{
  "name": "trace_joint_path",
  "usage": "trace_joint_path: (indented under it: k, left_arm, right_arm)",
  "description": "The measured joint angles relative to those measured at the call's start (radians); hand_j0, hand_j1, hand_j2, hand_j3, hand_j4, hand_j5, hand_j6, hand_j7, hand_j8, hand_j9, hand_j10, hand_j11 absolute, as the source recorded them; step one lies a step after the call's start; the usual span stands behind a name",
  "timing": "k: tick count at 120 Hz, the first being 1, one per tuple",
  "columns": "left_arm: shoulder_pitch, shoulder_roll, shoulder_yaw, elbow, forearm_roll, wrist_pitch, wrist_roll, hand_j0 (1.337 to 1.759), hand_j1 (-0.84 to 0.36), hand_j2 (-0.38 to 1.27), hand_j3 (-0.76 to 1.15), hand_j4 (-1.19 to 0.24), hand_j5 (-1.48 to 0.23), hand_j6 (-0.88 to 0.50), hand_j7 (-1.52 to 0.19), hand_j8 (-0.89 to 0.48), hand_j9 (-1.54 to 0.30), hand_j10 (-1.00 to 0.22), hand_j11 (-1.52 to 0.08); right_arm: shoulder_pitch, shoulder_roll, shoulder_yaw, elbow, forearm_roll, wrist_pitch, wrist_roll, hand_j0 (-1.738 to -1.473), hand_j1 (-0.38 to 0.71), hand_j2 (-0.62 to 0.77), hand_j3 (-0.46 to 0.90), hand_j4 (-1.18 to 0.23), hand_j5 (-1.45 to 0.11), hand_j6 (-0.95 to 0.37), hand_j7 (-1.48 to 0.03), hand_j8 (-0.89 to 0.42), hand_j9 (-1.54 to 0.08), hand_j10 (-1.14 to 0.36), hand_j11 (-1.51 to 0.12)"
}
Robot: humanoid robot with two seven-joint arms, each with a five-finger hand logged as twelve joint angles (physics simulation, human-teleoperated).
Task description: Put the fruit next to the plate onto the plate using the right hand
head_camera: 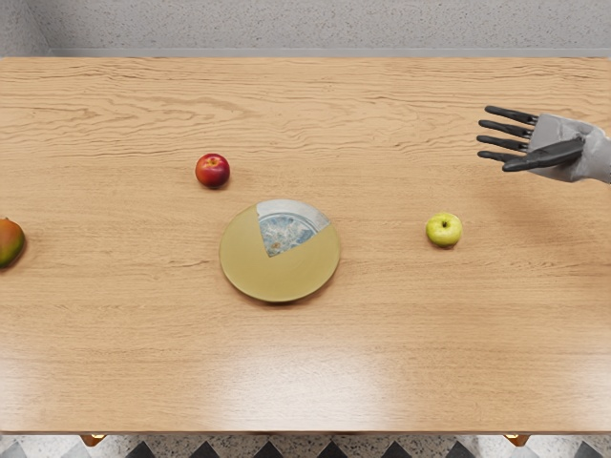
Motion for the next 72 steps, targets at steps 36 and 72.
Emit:
trace_joint_path:
  k: [36,72]
  left_arm:
    - [0.000,0.000,0.000,0.000,0.000,0.000,0.000,1.658,0.06,0.05,0.00,-0.25,-0.32,-0.25,-0.32,-0.25,-0.32,-0.24,-0.32]
    - [0.000,0.000,0.000,0.000,0.000,0.000,0.000,1.658,0.06,0.05,0.00,-0.24,-0.32,-0.25,-0.32,-0.24,-0.32,-0.24,-0.32]
  right_arm:
    - [0.014,-0.003,0.021,0.029,-0.010,0.000,0.047,-1.658,-0.31,-0.01,0.00,-0.03,-0.04,-0.03,-0.04,-0.03,-0.04,-0.03,-0.04]
    - [0.037,-0.004,0.127,0.054,-0.400,0.000,0.141,-1.658,-0.31,-0.01,0.00,-0.03,-0.05,-0.03,-0.05,-0.03,-0.05,-0.03,-0.05]
